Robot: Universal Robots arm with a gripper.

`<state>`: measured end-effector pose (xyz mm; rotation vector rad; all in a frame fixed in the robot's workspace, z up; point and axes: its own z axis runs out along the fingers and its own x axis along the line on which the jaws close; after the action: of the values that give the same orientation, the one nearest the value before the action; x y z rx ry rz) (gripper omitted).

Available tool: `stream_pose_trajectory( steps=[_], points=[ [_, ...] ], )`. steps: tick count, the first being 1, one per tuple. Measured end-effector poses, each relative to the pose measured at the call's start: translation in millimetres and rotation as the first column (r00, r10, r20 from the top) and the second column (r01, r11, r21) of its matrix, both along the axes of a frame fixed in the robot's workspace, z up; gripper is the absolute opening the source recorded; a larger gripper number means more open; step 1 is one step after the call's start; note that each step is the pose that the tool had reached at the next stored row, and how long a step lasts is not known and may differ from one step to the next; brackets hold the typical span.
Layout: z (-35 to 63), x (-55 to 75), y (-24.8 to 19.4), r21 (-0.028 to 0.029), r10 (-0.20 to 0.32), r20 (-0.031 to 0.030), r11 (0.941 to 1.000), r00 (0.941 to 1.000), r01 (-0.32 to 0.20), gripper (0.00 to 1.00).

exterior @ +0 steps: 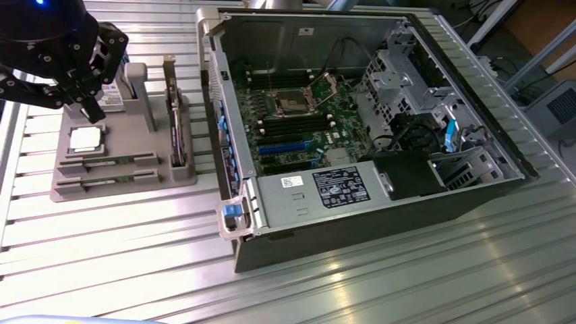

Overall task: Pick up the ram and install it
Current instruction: 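Pick up the ram and move it above insertion slot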

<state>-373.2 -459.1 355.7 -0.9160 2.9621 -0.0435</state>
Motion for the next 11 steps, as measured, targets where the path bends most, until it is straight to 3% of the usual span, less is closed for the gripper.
stream_pose_trajectory(
  steps=[5,11],
  points=[
    [-0.1,0.0,0.0,0.0000,0.063,0.0000,0.9980,0.9980,-0.063,0.10],
    [-0.3,0.0,0.0,0.0000,0.151,-0.0001,0.9885,0.9885,-0.151,0.10]
  ],
)
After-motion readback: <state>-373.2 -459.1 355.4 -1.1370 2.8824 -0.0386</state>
